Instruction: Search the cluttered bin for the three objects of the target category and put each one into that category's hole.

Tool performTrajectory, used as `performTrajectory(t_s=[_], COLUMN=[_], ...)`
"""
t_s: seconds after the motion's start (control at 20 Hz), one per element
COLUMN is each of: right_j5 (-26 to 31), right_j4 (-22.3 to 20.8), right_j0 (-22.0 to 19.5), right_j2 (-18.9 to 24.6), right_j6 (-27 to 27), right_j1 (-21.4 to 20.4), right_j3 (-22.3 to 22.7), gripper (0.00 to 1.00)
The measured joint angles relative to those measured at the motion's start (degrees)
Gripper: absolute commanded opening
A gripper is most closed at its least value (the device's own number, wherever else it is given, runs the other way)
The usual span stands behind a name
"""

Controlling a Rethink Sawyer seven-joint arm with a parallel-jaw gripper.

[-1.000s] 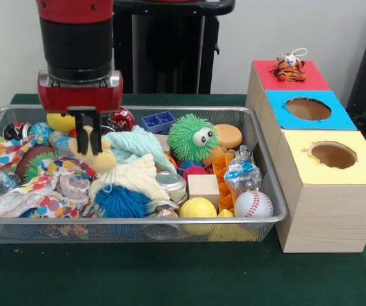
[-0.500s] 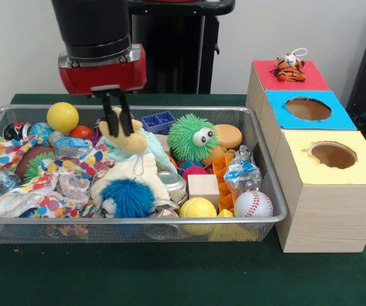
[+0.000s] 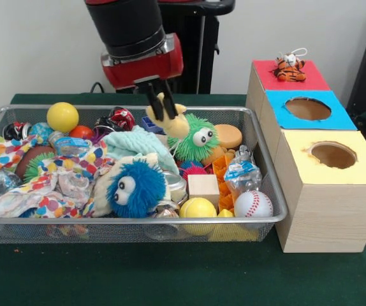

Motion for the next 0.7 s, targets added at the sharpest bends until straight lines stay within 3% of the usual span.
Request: performTrajectory(t_s=[0.25,0.7], right_j5=[0.0,0.0], right_j4=[3.1,6.4], right_j0=[0.1,2.3], right_j2=[0.0,0.0], right_j6=[0.0,0.0], right_j1=[-1.2,-2.6], right_j3=[4.1,7.0], gripper=[0.00,0.00])
